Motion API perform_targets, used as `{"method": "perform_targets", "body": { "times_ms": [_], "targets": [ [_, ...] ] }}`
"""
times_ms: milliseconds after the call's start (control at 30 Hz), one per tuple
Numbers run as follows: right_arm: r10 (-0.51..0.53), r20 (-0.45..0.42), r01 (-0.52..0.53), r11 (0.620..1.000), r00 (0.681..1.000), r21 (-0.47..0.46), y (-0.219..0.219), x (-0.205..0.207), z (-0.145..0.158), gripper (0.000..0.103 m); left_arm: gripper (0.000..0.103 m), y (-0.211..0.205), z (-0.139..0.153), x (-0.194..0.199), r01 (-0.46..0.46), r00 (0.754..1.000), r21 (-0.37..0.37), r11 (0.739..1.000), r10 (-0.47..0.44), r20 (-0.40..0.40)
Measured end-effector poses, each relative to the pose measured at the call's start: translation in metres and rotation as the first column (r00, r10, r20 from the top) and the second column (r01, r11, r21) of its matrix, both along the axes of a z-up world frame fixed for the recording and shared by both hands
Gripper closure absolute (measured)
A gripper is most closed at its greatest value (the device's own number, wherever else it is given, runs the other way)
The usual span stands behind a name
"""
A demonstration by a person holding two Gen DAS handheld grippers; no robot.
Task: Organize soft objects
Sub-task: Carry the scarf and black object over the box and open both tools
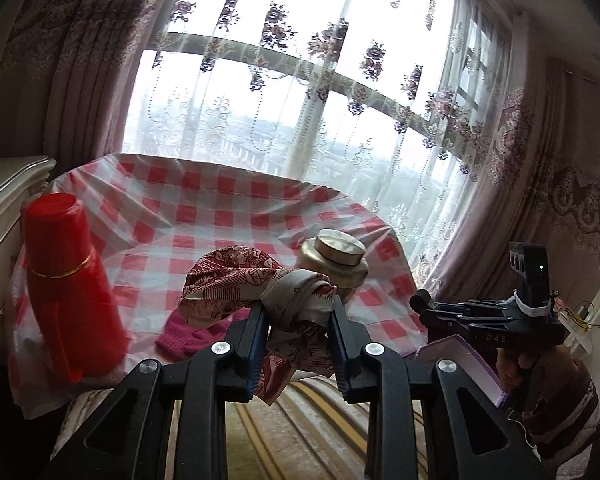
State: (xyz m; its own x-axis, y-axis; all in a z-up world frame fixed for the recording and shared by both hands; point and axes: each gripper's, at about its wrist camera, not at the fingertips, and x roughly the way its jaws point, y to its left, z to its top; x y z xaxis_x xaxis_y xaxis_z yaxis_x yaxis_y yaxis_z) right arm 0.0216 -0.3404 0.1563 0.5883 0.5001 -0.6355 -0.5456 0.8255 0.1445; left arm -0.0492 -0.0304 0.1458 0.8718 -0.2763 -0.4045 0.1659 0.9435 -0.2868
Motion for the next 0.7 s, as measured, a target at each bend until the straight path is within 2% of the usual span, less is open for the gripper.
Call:
{"method": "perform_targets", "body": {
  "times_ms": [133, 333, 467, 700],
  "targets": [
    [-0.140, 0.014, 0.141, 0.990, 0.990, -0.019, -0.052, -0.016, -0.001, 0.072, 0.073, -0.037, 0.007, 0.009, 0.093, 0.996, 0.012, 0.996, -0.093, 0.010],
    [-0.322, 0.018, 0.323, 0.945, 0.947, -0.057, -0.115, -0.041, -0.010, 0.072, 0.073, -0.101, 0.016, 0.025, 0.241, 0.970, 0.030, 0.970, -0.242, 0.012],
    [-0.427, 0.012, 0.426, 0.898, 0.904, -0.107, -0.146, -0.054, -0.024, 0.072, 0.073, -0.146, 0.014, 0.030, 0.343, 0.939, 0.041, 0.938, -0.343, -0.005],
    [-0.553, -0.053, 0.536, 0.824, 0.832, -0.186, -0.182, -0.061, -0.059, 0.072, 0.072, -0.219, 0.003, 0.036, 0.505, 0.863, 0.048, 0.862, -0.502, -0.058]
  ]
}}
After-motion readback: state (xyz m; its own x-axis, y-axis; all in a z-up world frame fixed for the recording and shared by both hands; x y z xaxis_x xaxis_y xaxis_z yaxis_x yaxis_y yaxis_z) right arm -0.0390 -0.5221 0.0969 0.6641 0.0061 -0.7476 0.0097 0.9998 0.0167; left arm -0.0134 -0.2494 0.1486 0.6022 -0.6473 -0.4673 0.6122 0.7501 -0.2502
